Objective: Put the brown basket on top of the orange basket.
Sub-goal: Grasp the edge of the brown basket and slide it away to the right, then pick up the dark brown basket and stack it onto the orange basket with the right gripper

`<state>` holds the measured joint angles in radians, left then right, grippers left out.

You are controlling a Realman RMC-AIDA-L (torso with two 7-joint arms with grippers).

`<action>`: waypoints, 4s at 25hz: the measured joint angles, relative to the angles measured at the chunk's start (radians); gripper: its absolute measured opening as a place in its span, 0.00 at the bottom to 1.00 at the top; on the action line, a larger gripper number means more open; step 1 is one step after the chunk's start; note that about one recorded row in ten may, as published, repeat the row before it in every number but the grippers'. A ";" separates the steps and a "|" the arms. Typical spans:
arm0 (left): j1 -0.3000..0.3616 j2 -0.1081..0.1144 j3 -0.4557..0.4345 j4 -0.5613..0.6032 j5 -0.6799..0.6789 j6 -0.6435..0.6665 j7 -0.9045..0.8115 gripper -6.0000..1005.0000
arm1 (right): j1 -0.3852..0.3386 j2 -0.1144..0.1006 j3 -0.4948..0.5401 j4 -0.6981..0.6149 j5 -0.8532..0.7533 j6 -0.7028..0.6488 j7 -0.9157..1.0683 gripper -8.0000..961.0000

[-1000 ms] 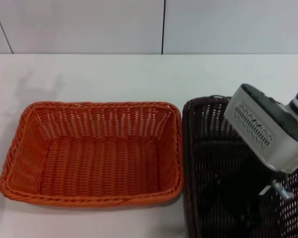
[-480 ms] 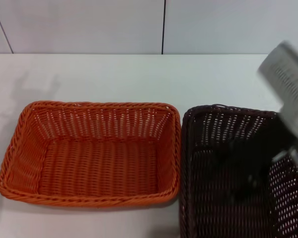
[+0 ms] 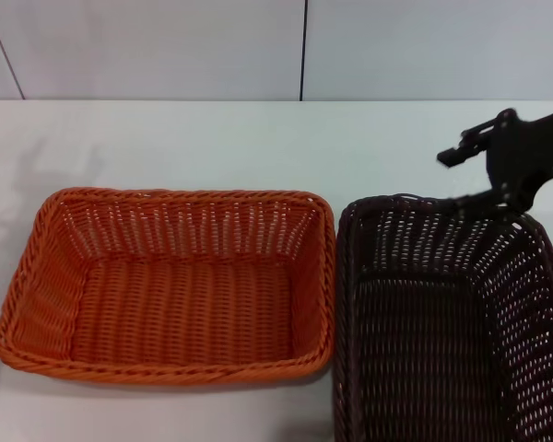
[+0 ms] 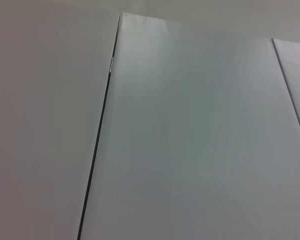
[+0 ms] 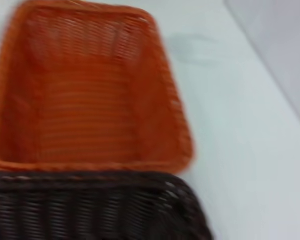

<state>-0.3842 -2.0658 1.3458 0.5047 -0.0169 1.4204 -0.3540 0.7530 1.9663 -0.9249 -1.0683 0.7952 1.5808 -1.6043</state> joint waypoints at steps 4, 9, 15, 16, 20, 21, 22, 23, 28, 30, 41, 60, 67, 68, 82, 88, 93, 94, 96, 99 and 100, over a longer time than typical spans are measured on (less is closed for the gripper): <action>0.001 -0.001 0.006 -0.001 0.000 0.003 0.000 0.84 | 0.002 -0.002 -0.007 0.038 -0.016 -0.046 -0.005 0.66; 0.002 -0.002 0.006 -0.002 0.000 0.006 -0.001 0.84 | 0.015 0.011 -0.010 0.072 -0.099 -0.074 -0.007 0.66; -0.005 -0.002 0.006 -0.002 0.000 0.004 0.002 0.84 | 0.039 0.019 -0.015 0.148 -0.155 -0.087 -0.006 0.66; -0.007 -0.002 0.006 -0.002 0.000 0.002 0.004 0.84 | 0.043 0.019 -0.019 0.164 -0.158 -0.090 -0.007 0.66; -0.016 -0.003 0.006 -0.002 0.001 0.000 0.004 0.84 | 0.047 0.020 -0.041 0.208 -0.160 -0.116 -0.010 0.66; -0.018 -0.003 0.006 -0.003 0.002 -0.001 0.003 0.84 | 0.047 0.021 -0.049 0.215 -0.160 -0.122 -0.012 0.66; -0.018 -0.004 0.009 -0.004 0.002 -0.001 0.003 0.84 | 0.046 0.023 -0.056 0.219 -0.160 -0.126 -0.014 0.66; -0.019 -0.004 0.016 -0.004 0.001 -0.001 0.004 0.84 | 0.042 0.028 -0.063 0.219 -0.160 -0.129 -0.022 0.66; -0.020 -0.004 0.021 -0.009 0.001 -0.001 0.006 0.84 | 0.042 0.033 -0.065 0.214 -0.160 -0.123 -0.028 0.58; -0.019 -0.004 0.021 -0.012 0.002 -0.001 0.006 0.84 | 0.045 0.031 -0.061 0.213 -0.160 -0.106 -0.028 0.51; -0.004 -0.003 0.021 -0.025 0.000 0.005 0.006 0.84 | 0.040 0.025 -0.051 0.103 -0.154 0.054 -0.013 0.37; -0.021 -0.008 0.044 -0.041 -0.004 0.006 -0.013 0.84 | 0.042 0.012 -0.018 0.033 -0.109 0.155 0.006 0.23; -0.040 -0.005 0.033 -0.080 -0.013 0.001 -0.006 0.84 | 0.004 0.014 -0.009 -0.045 0.109 0.198 0.049 0.21; -0.053 -0.003 0.031 -0.098 -0.025 -0.001 -0.005 0.84 | 0.001 0.015 -0.010 -0.054 0.118 0.201 0.053 0.20; -0.062 0.001 0.008 -0.113 -0.030 -0.003 0.000 0.84 | -0.022 0.003 -0.028 -0.120 0.310 0.279 0.083 0.19; -0.060 0.000 0.006 -0.115 -0.029 -0.003 0.010 0.84 | -0.038 0.008 -0.046 -0.148 0.459 0.279 0.078 0.19; -0.062 0.000 0.006 -0.124 -0.029 -0.003 0.010 0.84 | -0.039 0.012 -0.045 -0.160 0.546 0.272 0.066 0.19; -0.062 0.000 0.006 -0.125 -0.029 -0.003 0.010 0.84 | -0.039 0.012 -0.045 -0.160 0.546 0.272 0.066 0.19; -0.062 0.000 0.006 -0.126 -0.029 -0.003 0.010 0.84 | -0.039 0.013 -0.042 -0.168 0.575 0.272 0.063 0.19; -0.059 0.000 0.006 -0.126 -0.029 -0.002 0.010 0.84 | -0.044 0.014 -0.022 -0.172 0.624 0.267 0.056 0.19; -0.057 0.000 0.003 -0.126 -0.029 -0.002 0.010 0.84 | -0.048 0.016 -0.011 -0.172 0.638 0.262 0.053 0.19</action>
<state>-0.4412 -2.0663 1.3490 0.3787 -0.0461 1.4187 -0.3435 0.7053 1.9823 -0.9355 -1.2405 1.4331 1.8429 -1.5513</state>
